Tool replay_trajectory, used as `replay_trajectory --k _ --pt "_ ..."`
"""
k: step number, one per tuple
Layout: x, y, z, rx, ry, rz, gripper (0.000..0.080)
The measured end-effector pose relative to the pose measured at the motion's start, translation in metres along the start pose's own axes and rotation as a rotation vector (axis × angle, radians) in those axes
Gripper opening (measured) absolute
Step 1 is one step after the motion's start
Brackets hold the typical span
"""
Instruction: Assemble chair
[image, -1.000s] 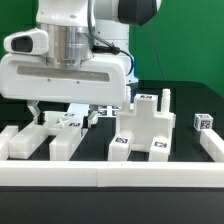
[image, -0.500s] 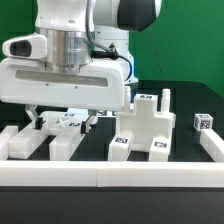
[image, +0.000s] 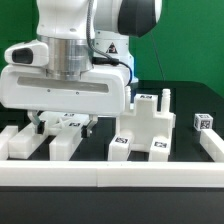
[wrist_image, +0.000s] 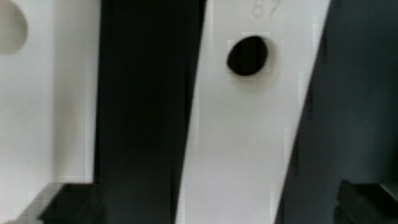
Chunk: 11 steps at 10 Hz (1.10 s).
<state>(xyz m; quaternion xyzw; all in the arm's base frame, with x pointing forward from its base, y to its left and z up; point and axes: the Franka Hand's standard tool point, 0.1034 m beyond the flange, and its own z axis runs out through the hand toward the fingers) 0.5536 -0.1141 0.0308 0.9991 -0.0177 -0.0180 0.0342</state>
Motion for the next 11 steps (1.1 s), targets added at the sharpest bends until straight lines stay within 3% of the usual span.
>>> replay_trajectory --k 7,11 --pt "-0.008 -0.003 0.022 -0.007 -0.026 -0.009 0.0649" --pt "-0.010 -0.003 0.025 -0.008 -0.032 -0.010 0.0649"
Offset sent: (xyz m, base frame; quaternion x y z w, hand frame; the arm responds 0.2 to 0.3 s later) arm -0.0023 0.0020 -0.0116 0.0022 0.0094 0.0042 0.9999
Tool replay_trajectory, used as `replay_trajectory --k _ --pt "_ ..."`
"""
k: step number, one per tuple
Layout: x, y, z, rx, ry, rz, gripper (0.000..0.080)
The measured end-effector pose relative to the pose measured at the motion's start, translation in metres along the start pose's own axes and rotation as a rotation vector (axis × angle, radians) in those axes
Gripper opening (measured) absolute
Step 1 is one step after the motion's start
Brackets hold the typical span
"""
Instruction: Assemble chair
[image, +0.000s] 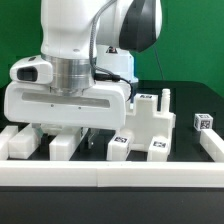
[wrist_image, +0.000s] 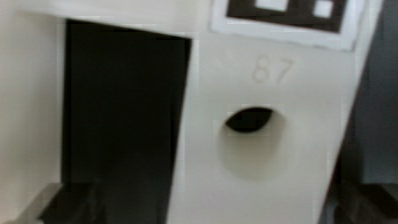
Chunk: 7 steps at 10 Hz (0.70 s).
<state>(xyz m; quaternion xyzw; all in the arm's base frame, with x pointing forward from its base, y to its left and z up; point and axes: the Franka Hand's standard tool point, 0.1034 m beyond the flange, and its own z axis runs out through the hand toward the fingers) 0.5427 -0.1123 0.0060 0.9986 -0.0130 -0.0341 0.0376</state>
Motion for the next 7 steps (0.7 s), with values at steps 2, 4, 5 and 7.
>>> replay_trajectory --k 2,4,5,7 --pt "-0.0003 0.0023 0.0001 0.000 -0.001 0.004 0.0620" --pt "0.0000 0.0029 -0.0001 0.001 0.000 0.005 0.0441" --pt "0.0003 0.0016 -0.0001 0.001 0.000 0.003 0.0284" --pt "0.0004 0.0018 -0.0002 0.001 0.001 0.003 0.0285"
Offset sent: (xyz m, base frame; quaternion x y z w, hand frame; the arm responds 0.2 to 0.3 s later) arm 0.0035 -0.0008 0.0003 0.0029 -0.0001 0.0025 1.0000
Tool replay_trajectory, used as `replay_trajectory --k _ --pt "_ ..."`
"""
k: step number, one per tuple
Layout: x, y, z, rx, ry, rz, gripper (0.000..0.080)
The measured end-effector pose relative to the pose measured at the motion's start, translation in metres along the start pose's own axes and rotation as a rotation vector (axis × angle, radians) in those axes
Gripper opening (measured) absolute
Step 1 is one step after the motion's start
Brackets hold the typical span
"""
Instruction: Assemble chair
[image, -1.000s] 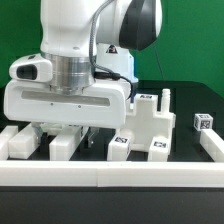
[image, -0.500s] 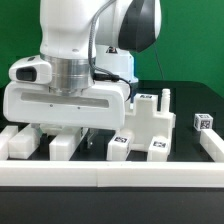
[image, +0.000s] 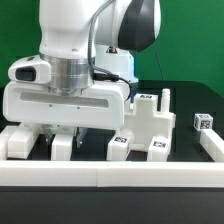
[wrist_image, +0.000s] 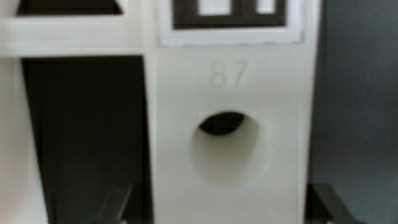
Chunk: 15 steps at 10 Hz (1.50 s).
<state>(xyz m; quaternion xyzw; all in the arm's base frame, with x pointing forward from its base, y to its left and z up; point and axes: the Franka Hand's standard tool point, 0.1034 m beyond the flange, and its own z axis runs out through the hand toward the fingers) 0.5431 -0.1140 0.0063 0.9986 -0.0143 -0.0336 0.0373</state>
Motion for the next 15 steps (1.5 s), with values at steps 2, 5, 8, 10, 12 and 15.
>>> replay_trajectory --k 2,5,8,10,12,15 --pt "0.000 0.000 0.000 0.000 0.000 0.000 0.0285" --pt "0.002 -0.001 -0.004 0.000 0.004 -0.009 0.0285" --pt "0.006 0.001 -0.029 0.015 0.012 -0.009 0.0287" --pt "0.005 0.004 -0.043 0.027 0.006 0.003 0.0288" --pt "0.005 0.001 -0.065 0.046 0.011 0.008 0.0288" --pt "0.007 -0.015 -0.110 0.086 0.014 0.042 0.0288"
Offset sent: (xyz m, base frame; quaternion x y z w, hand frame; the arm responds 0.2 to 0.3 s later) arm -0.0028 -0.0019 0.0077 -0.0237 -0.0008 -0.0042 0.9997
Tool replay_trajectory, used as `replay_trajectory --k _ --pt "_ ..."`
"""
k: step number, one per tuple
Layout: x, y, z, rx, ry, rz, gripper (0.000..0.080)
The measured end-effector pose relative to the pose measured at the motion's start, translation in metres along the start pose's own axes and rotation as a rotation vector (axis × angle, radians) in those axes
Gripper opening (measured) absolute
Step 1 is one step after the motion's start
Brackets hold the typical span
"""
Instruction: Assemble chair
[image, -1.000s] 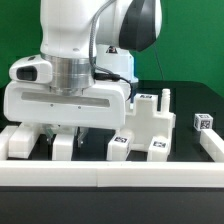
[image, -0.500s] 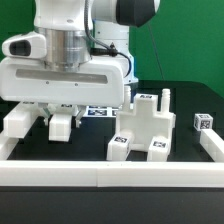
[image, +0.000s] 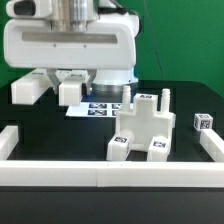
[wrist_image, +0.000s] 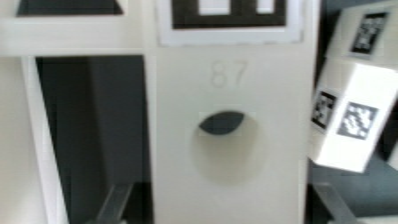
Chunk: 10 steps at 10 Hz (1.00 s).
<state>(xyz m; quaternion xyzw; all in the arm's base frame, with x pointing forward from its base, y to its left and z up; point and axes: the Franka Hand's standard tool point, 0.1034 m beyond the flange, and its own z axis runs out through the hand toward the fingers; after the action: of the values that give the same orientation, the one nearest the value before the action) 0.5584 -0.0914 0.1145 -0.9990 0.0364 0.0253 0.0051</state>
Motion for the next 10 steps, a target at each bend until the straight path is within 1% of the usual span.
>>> replay_trajectory --k 2,4,5,6,7,8,10 --pt "0.002 -0.024 -0.019 0.016 0.002 0.044 0.0288" --pt "0.000 -0.019 -0.012 0.011 -0.006 0.028 0.0288" --pt "0.000 -0.020 -0.012 0.012 -0.006 0.027 0.0288" --pt "-0.001 -0.019 -0.008 0.010 -0.013 0.044 0.0288" --pt "-0.006 -0.023 -0.004 0.009 -0.029 0.115 0.0288" --pt "-0.010 -0.038 -0.007 0.013 -0.031 0.173 0.0288" --pt "-0.010 -0.067 -0.011 0.012 -0.026 0.219 0.0288"
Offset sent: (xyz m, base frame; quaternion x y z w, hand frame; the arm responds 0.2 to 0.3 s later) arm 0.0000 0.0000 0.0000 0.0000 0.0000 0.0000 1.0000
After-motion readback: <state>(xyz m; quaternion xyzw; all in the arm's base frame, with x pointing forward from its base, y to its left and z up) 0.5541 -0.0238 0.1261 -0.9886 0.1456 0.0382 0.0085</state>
